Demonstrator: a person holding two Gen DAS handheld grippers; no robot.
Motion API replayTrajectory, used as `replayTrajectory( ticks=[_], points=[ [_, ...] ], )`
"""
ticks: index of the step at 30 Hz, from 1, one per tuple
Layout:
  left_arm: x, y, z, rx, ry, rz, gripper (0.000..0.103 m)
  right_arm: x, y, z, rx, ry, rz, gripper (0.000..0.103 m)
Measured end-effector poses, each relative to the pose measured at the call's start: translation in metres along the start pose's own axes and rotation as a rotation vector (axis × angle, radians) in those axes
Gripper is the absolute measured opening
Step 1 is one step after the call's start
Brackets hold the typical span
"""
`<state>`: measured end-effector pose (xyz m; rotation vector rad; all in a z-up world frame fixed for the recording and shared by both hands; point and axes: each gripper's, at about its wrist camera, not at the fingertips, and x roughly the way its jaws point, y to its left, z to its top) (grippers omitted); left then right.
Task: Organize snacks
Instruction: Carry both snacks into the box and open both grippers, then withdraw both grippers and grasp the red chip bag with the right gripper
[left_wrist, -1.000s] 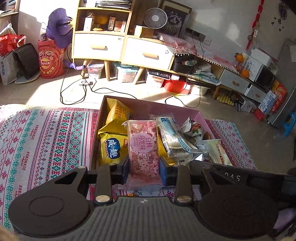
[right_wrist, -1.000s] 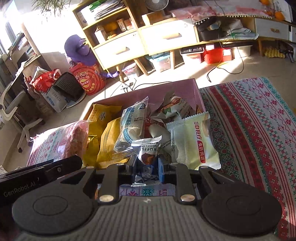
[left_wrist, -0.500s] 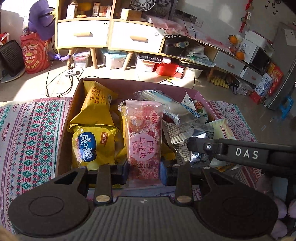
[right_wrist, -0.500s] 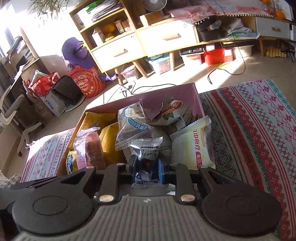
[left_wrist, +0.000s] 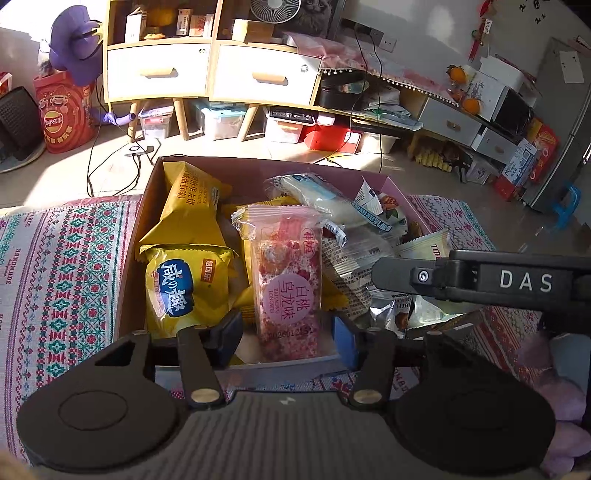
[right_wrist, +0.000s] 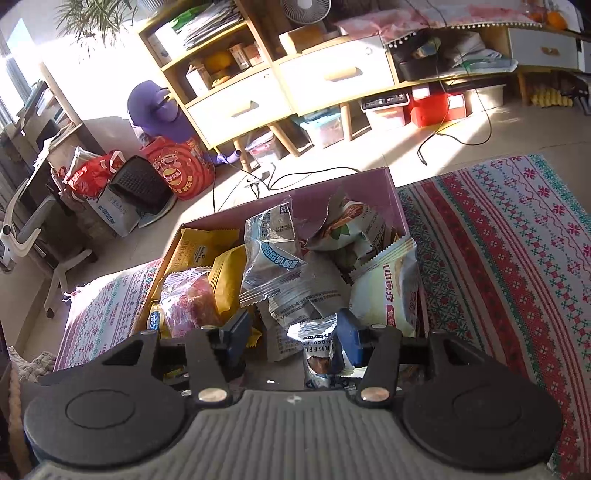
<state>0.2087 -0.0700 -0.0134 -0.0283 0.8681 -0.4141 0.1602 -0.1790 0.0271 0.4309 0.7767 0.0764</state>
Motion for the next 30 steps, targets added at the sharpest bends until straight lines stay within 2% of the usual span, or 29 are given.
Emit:
replayTrajectory(
  ticks=[4, 9, 15, 22, 26, 30],
  points=[
    [-0.013, -0.002, -0.001, -0.006, -0.008, 0.014, 0.072, -0.013, -0.001, -0.001, 0.008, -0.007, -0.006, 0.062],
    [-0.035, -0.006, -0.009, 0.024, -0.021, 0.026, 0.082, -0.031, -0.006, -0.005, 0.027, -0.008, -0.014, 0.07],
    [-0.059, -0.01, -0.022, 0.02, -0.012, 0.044, 0.09, -0.05, -0.009, -0.016, 0.054, -0.005, -0.047, 0.078],
    [-0.085, -0.004, -0.034, -0.01, -0.006, 0.054, 0.1, -0.067, -0.009, -0.035, 0.058, 0.012, -0.081, 0.095],
    [-0.09, -0.002, -0.047, 0.025, -0.017, 0.103, 0.103, -0.069, -0.014, -0.052, 0.059, 0.024, -0.071, 0.097],
    [-0.089, 0.015, -0.057, -0.05, 0.014, 0.115, 0.103, -0.065, -0.016, -0.062, 0.056, 0.053, -0.087, 0.099]
  ],
)
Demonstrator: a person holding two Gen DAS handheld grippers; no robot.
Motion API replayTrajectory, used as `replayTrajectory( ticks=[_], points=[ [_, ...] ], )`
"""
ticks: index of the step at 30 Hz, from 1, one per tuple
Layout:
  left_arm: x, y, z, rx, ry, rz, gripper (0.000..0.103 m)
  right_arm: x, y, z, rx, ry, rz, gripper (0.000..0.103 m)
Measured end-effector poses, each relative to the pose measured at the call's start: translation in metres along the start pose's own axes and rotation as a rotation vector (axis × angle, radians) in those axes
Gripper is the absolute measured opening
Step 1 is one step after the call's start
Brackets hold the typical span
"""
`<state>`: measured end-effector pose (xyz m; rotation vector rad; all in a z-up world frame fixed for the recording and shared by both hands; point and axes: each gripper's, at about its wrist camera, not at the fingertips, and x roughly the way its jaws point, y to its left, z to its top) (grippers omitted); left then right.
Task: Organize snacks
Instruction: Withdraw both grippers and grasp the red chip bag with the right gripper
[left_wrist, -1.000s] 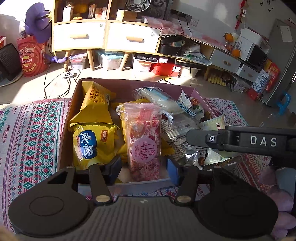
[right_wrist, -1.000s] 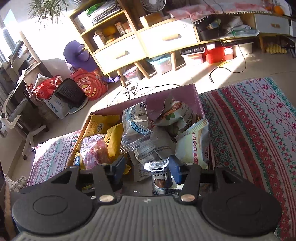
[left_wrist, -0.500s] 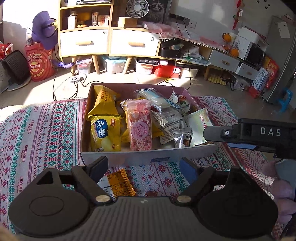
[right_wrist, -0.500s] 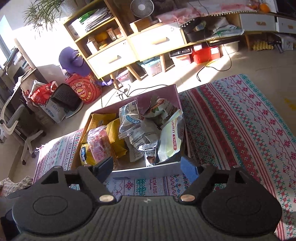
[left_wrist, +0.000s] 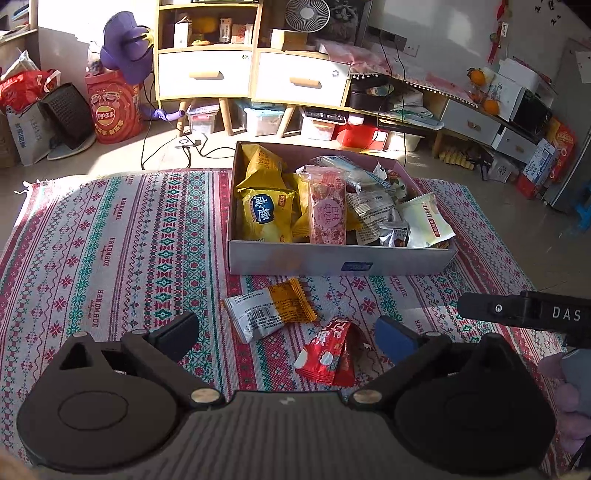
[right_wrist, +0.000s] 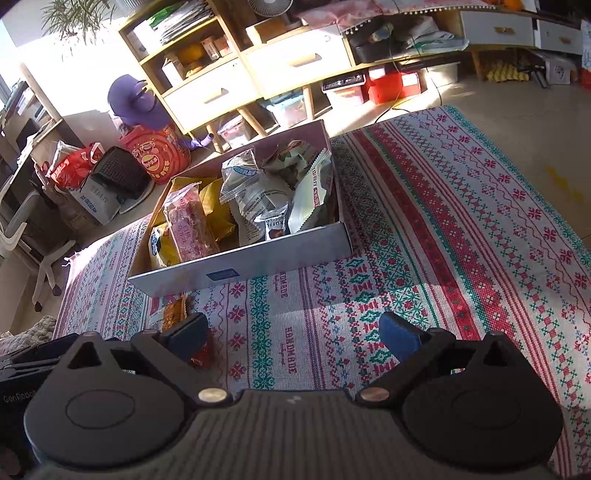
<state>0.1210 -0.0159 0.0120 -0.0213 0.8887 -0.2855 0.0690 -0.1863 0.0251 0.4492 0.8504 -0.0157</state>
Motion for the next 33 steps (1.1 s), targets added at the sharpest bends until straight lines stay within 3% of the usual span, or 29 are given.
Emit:
replayTrajectory(
  ticks=[6, 17, 28, 33],
  points=[
    [0.003, 0.014, -0.011, -0.041, 0.035, 0.022, 0.103, -0.002, -0.002, -0.008, -0.017, -0.006, -0.014, 0.099],
    [0.008, 0.033, -0.031, 0.0, 0.066, 0.056, 0.103, 0.015, 0.026, -0.016, -0.126, -0.01, -0.012, 0.101],
    [0.039, 0.042, -0.04, 0.188, 0.056, 0.029, 0.103, 0.031, 0.057, -0.023, -0.242, -0.014, 0.077, 0.1],
    [0.048, 0.045, -0.041, 0.275, -0.009, -0.018, 0.103, 0.039, 0.065, -0.025, -0.271, 0.013, 0.127, 0.088]
  ],
)
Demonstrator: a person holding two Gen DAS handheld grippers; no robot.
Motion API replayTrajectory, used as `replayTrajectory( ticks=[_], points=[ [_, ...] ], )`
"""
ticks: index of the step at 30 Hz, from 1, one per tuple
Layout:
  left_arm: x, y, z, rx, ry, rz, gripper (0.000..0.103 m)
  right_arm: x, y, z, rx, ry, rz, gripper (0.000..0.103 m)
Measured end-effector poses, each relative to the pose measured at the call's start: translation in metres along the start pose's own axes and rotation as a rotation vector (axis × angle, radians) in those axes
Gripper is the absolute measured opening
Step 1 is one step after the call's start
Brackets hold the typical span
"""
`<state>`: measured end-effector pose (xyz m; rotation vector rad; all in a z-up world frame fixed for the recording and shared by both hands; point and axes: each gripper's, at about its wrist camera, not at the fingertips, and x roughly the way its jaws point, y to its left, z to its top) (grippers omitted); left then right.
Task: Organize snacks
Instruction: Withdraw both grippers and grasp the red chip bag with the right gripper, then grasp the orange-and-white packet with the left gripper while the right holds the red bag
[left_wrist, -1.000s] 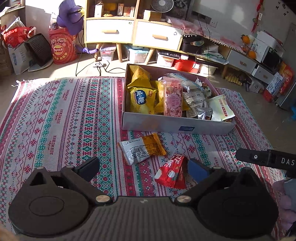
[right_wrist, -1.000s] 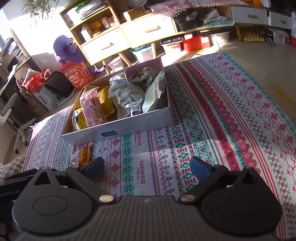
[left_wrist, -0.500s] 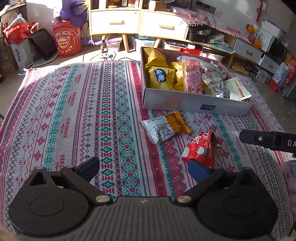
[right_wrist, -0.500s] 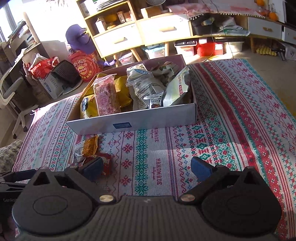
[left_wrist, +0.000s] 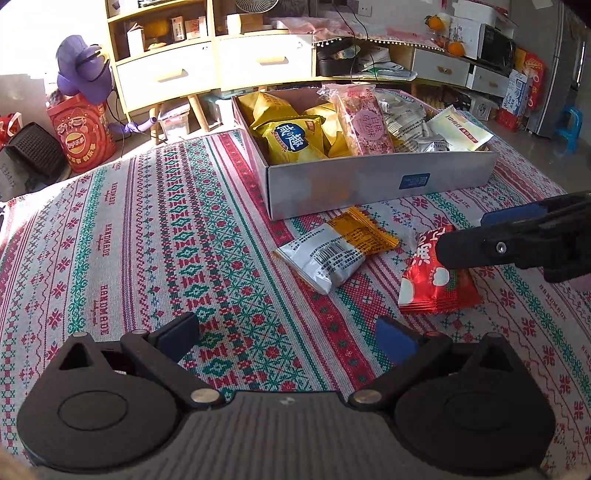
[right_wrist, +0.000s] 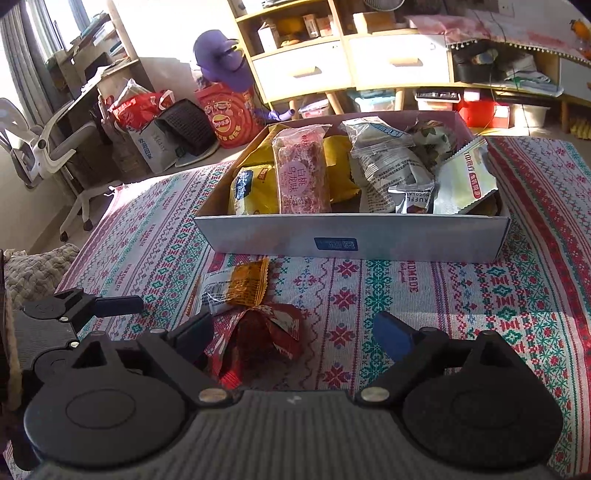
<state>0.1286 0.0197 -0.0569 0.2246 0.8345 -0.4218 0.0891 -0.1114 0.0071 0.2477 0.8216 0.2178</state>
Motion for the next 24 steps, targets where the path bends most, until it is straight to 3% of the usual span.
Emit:
replayTrajectory(
  ticks=[6, 7, 8, 20, 24],
  points=[
    [0.008, 0.005, 0.006, 0.062, -0.047, -0.045, 0.103, 0.009, 0.011, -0.004, -0.053, 0.026, 0.021, 0.06],
    [0.012, 0.006, 0.009, 0.068, -0.053, -0.051, 0.103, 0.008, 0.012, -0.003, -0.067, 0.028, 0.027, 0.044],
    [0.014, 0.006, 0.011, 0.074, -0.059, -0.054, 0.103, 0.008, 0.012, -0.002, -0.074, 0.035, 0.031, 0.039],
    [0.031, 0.008, 0.026, 0.084, -0.104, -0.083, 0.103, -0.005, -0.024, 0.002, 0.029, 0.05, -0.012, 0.036],
    [0.033, 0.007, 0.03, 0.082, -0.106, -0.107, 0.096, -0.007, -0.031, 0.002, 0.059, 0.049, -0.013, 0.036]
  ],
)
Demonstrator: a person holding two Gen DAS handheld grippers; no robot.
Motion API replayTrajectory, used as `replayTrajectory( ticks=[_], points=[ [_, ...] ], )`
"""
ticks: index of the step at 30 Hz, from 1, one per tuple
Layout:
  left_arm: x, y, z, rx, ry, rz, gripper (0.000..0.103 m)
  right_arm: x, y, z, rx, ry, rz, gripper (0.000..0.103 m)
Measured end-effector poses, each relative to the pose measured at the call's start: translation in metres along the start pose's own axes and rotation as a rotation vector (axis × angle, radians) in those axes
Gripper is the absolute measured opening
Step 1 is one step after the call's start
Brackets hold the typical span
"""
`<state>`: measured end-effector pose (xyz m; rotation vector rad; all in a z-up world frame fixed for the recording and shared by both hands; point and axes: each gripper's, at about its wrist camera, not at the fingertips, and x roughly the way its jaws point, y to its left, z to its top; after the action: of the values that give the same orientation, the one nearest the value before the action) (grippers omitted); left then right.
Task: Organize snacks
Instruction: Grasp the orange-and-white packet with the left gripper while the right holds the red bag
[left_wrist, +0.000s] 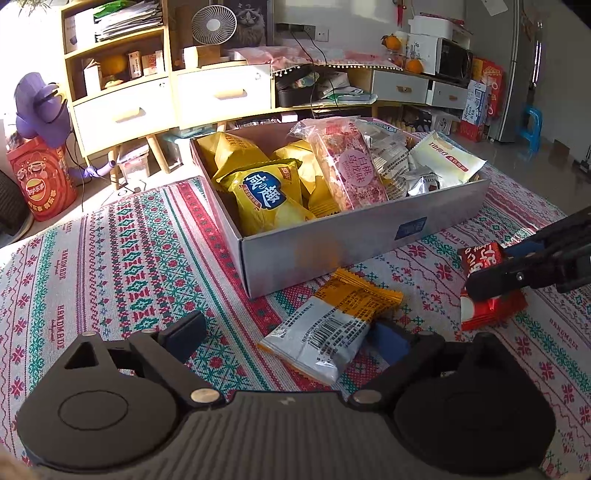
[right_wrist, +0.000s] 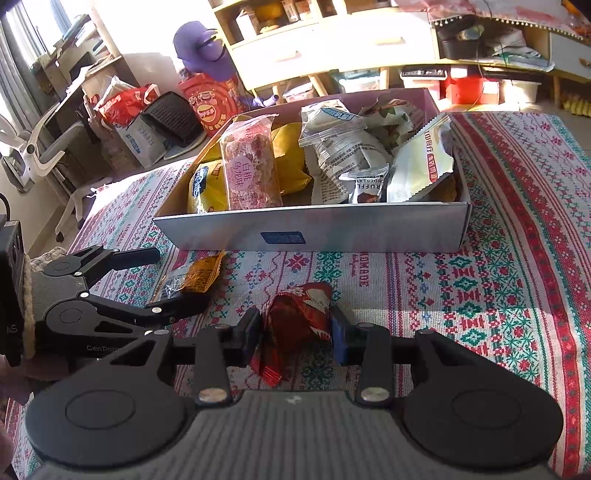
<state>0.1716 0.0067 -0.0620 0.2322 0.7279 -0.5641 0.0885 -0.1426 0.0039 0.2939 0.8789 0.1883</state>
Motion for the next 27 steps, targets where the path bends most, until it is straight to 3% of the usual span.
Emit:
replayTrajectory(
  ticks=[6, 10, 21, 27],
  points=[
    [-0.001, -0.006, 0.005, 0.011, 0.003, -0.02, 0.074, 0.001, 0.002, 0.001, -0.001, -0.001, -0.007, 0.036],
    [-0.003, -0.009, 0.005, 0.012, 0.009, -0.022, 0.067, 0.002, 0.004, 0.002, -0.003, -0.001, -0.013, 0.036],
    [-0.011, -0.013, 0.007, -0.047, 0.052, 0.047, 0.028, 0.0, -0.002, 0.002, -0.017, -0.005, -0.021, 0.036],
    [-0.017, -0.026, 0.005, -0.038, 0.071, 0.051, 0.014, -0.002, -0.003, 0.003, -0.012, -0.004, -0.03, 0.036]
  ],
)
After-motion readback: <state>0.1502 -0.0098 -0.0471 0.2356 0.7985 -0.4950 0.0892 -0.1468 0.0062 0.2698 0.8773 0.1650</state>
